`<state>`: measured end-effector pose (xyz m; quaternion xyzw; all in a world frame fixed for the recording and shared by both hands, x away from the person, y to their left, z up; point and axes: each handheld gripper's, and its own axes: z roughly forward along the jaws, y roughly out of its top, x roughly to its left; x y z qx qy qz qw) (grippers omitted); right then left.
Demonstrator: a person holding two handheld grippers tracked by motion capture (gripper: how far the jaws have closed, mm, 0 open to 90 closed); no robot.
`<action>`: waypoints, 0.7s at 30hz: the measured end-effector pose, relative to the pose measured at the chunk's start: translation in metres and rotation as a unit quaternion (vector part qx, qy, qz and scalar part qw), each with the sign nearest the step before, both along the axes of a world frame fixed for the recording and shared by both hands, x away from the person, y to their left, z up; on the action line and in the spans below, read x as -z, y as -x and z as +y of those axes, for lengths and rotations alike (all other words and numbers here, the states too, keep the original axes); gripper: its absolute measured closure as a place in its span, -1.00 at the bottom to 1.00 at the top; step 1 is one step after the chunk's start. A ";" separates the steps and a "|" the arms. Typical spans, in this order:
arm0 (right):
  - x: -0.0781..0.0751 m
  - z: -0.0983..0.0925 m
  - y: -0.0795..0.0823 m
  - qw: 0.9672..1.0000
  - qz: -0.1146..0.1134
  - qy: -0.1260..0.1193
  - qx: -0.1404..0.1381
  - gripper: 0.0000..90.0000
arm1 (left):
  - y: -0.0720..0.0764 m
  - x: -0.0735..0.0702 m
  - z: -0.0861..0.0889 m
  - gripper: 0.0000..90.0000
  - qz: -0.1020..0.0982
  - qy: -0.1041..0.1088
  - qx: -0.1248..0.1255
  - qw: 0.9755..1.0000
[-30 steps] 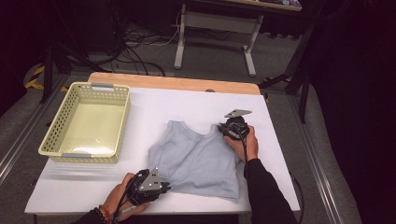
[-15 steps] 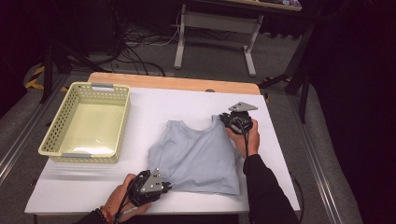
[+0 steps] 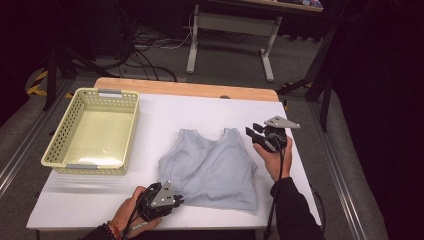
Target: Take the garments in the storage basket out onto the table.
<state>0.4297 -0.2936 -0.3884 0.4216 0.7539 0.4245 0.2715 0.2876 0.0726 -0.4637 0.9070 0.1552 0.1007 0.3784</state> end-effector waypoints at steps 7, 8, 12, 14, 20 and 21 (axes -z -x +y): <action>0.018 -0.012 0.042 0.999 0.018 0.007 -0.027 0.36 | 0.000 0.000 0.000 0.86 0.001 0.002 -0.001 1.000; 0.021 -0.012 0.047 0.999 0.021 0.012 -0.030 0.35 | 0.000 0.000 0.000 0.86 0.001 0.002 -0.003 1.000; 0.031 -0.015 0.060 0.998 0.038 0.025 -0.043 0.32 | 0.001 0.000 -0.002 0.86 -0.001 0.002 -0.004 1.000; 0.036 -0.017 0.066 0.997 0.049 0.021 -0.047 0.29 | 0.001 0.000 -0.002 0.86 0.001 0.005 -0.003 1.000; 0.045 -0.023 0.076 0.996 0.071 0.023 -0.051 0.24 | 0.006 -0.001 -0.006 0.86 0.005 0.004 0.003 1.000; 0.045 -0.024 0.076 0.996 0.074 0.020 -0.050 0.25 | 0.006 -0.001 -0.006 0.86 0.005 0.004 0.006 1.000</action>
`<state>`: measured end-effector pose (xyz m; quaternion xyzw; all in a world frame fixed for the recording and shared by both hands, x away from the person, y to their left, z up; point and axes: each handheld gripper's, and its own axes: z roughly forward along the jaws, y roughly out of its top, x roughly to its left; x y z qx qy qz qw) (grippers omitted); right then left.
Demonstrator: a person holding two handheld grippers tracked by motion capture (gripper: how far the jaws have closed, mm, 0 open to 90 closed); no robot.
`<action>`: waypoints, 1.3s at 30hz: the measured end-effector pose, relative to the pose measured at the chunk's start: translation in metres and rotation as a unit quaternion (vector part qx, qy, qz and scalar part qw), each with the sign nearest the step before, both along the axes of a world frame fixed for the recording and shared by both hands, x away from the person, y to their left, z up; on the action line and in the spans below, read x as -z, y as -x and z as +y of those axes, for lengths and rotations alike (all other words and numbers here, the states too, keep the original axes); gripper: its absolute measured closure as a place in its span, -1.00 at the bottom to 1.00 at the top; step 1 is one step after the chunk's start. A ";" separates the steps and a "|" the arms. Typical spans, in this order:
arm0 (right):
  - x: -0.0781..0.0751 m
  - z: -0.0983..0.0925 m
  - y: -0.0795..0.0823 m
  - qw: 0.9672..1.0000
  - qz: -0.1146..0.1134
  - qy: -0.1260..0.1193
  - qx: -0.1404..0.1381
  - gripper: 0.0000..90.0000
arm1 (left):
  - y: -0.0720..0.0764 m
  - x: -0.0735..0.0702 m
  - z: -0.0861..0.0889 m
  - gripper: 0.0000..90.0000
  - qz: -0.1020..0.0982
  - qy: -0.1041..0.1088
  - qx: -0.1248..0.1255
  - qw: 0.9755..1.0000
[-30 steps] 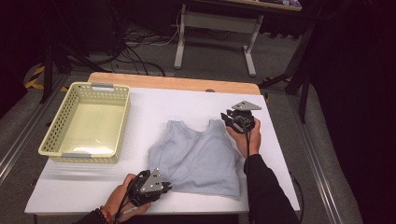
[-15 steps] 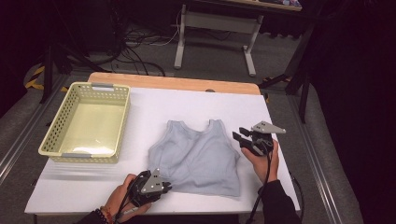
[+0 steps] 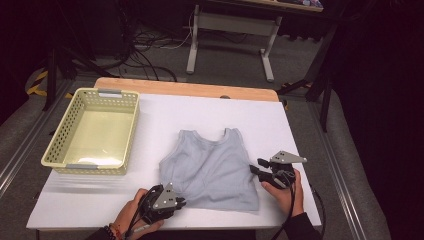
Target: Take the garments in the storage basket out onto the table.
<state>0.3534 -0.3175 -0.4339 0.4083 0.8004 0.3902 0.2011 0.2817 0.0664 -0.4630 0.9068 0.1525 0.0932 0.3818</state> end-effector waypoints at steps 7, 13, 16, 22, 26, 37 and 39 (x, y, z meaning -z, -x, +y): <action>0.012 0.003 -0.004 0.999 0.032 0.028 -0.007 0.57 | 0.000 -0.006 0.002 0.79 -0.009 0.014 0.000 1.000; 0.010 0.001 -0.003 0.999 0.021 0.043 -0.012 0.75 | -0.009 -0.041 0.019 0.56 -0.037 0.078 -0.048 0.995; 0.006 -0.003 -0.003 0.999 0.010 0.035 -0.003 0.76 | -0.021 -0.061 0.025 0.34 -0.051 0.101 -0.088 0.990; 0.002 -0.001 -0.001 0.998 -0.012 0.054 0.006 0.76 | -0.068 -0.094 0.002 -0.13 -0.102 0.084 -0.139 0.982; 0.004 0.000 -0.001 0.998 -0.012 0.055 0.006 0.76 | -0.125 -0.100 -0.019 -0.20 -0.091 0.050 -0.181 0.978; 0.007 -0.002 -0.001 0.998 -0.012 0.053 0.002 0.75 | -0.209 -0.059 -0.034 0.03 0.019 0.011 -0.238 0.971; 0.007 -0.001 -0.001 0.998 -0.013 0.054 0.001 0.74 | -0.209 -0.051 -0.036 0.16 0.046 0.018 -0.211 0.976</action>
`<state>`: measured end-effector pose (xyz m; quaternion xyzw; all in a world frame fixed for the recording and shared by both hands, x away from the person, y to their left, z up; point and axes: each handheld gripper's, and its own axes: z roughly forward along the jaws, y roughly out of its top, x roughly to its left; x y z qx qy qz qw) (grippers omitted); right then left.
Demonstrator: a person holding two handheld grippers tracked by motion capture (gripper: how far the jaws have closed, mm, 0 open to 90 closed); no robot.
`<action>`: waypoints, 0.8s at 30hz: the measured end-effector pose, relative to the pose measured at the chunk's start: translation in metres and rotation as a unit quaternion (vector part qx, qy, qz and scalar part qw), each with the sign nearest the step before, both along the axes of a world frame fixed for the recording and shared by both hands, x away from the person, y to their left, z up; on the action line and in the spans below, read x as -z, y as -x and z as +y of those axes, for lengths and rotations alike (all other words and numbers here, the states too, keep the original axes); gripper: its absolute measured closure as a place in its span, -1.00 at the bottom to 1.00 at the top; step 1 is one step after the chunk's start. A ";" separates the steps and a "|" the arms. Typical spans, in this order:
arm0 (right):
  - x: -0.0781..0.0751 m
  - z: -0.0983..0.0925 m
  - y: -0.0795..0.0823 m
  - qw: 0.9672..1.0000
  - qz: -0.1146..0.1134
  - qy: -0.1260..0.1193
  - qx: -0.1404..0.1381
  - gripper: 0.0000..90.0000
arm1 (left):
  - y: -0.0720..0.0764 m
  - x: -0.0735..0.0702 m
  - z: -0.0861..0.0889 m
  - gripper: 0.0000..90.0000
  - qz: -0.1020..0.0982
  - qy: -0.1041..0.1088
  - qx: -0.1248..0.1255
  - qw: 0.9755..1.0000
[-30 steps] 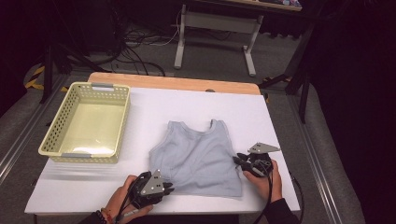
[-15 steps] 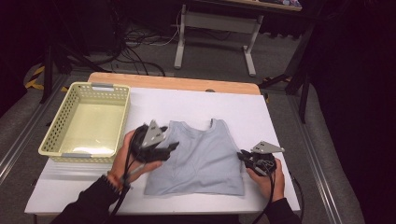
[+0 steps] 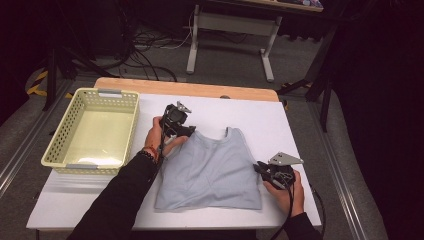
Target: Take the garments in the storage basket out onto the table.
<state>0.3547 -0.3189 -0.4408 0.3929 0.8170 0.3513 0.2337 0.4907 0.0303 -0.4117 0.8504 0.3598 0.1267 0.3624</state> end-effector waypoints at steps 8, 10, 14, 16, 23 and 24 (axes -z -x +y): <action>0.001 0.001 0.000 1.000 0.001 0.004 0.000 0.73 | 0.009 0.025 -0.015 0.32 0.037 -0.058 0.055 0.996; 0.001 0.001 0.000 1.000 0.002 0.004 0.000 0.72 | 0.011 0.033 -0.015 0.29 0.035 -0.063 0.047 0.996; 0.002 0.002 -0.001 1.000 0.004 0.006 0.001 0.72 | 0.012 0.036 -0.012 0.28 0.036 -0.038 0.034 0.998; 0.003 0.003 -0.001 1.000 0.005 0.008 0.002 0.72 | 0.015 0.036 -0.014 0.30 0.024 -0.048 0.033 0.998; 0.003 0.004 -0.001 1.000 0.006 0.011 0.002 0.72 | 0.013 0.031 -0.009 0.75 0.010 -0.047 0.024 0.999; 0.003 0.004 -0.001 1.000 0.006 0.012 0.002 0.72 | 0.012 0.029 -0.007 0.72 -0.006 -0.044 0.014 0.999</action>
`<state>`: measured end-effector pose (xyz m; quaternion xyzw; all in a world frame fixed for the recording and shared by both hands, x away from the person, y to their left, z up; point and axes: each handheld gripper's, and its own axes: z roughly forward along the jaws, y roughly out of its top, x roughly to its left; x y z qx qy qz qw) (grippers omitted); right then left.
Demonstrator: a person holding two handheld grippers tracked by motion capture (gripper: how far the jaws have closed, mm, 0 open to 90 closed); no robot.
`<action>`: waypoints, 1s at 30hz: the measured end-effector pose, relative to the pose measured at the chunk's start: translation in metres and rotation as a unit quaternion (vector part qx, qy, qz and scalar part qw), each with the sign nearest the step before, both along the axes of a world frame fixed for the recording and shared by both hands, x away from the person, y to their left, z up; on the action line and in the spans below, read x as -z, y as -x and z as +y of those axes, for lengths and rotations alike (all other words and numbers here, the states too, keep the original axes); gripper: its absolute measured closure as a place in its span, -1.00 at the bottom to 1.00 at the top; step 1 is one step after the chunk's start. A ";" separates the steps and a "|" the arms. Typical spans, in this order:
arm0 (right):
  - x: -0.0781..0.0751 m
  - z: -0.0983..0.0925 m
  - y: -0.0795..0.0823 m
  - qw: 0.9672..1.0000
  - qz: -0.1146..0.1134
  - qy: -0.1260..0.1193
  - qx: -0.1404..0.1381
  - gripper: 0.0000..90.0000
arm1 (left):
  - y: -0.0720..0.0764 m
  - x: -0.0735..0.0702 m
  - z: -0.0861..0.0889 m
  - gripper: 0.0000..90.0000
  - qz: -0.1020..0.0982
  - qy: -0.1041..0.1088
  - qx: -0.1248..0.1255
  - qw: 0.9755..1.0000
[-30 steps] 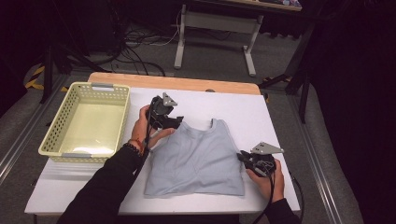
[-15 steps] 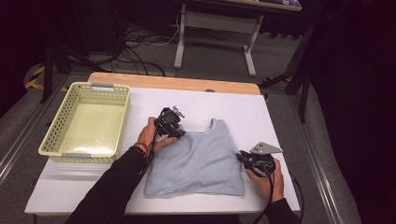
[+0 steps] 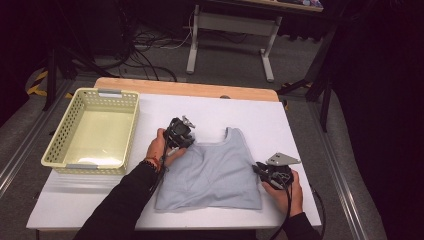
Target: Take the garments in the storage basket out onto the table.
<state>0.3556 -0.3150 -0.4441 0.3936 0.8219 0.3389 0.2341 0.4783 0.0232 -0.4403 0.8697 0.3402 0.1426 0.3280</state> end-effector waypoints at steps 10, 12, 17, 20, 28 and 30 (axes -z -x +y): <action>0.001 -0.001 -0.001 1.000 0.001 -0.001 -0.003 0.72 | -0.020 0.003 0.004 0.16 0.023 0.013 -0.040 0.999; 0.001 -0.001 0.000 1.000 0.001 -0.001 -0.002 0.72 | -0.019 0.009 0.003 0.12 0.032 0.007 -0.036 0.999; 0.001 0.000 0.000 1.000 0.001 0.002 -0.003 0.72 | -0.015 0.010 0.006 0.30 0.031 0.017 -0.029 0.999; 0.001 0.001 0.000 1.000 0.000 0.003 -0.002 0.72 | -0.015 0.009 0.006 0.62 0.037 0.017 -0.015 0.999; -0.001 0.001 0.001 1.000 -0.009 0.001 -0.003 0.73 | -0.013 -0.004 0.011 0.82 -0.022 0.024 -0.017 0.999; -0.001 0.001 0.001 1.000 -0.011 -0.001 -0.003 0.73 | -0.013 -0.008 0.013 0.84 -0.032 0.027 -0.020 0.999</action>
